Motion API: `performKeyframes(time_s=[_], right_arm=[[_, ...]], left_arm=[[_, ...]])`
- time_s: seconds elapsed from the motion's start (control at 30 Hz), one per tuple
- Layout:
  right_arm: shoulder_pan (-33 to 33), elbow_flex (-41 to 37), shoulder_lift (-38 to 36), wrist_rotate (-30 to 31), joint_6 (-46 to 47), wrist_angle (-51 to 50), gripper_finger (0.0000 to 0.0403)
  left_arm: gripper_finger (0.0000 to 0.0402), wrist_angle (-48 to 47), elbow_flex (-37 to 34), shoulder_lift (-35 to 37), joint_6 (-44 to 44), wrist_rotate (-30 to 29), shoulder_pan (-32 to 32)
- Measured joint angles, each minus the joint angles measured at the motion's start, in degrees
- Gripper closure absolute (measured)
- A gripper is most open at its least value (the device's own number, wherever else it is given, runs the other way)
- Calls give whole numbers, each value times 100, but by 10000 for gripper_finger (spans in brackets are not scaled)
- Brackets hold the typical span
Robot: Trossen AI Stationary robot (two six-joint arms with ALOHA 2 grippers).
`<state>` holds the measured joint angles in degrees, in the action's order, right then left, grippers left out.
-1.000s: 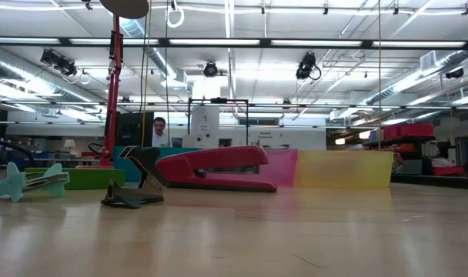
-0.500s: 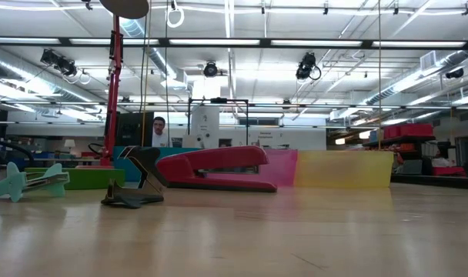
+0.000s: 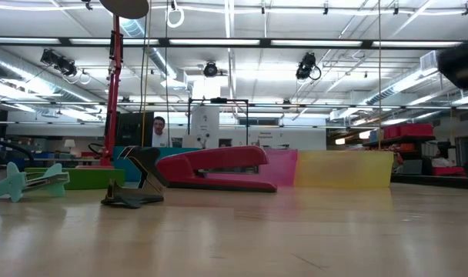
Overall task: Pick and place Stapler, Stapler remover, tape
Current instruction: Put the pink tape into the blue bin
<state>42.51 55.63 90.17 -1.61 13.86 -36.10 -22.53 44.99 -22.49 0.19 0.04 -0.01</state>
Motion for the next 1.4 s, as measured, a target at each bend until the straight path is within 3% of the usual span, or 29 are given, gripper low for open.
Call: performKeyframes(time_s=[0.23,0.67,1.17,1.4], right_arm=[[-672,462,-15,65,-684,-179,325],[-1469,523,-140,97,-1351,-181,325],[-2514,525,-2060,1306,-1463,-225,325],[-3100,525,-2781,1469,-1703,-90,325]], left_arm=[[367,-2,0,0,0,0,0],[367,-1,0,0,0,-1,0],[367,-2,0,0,0,0,0],[367,-2,0,-1,0,1,0]])
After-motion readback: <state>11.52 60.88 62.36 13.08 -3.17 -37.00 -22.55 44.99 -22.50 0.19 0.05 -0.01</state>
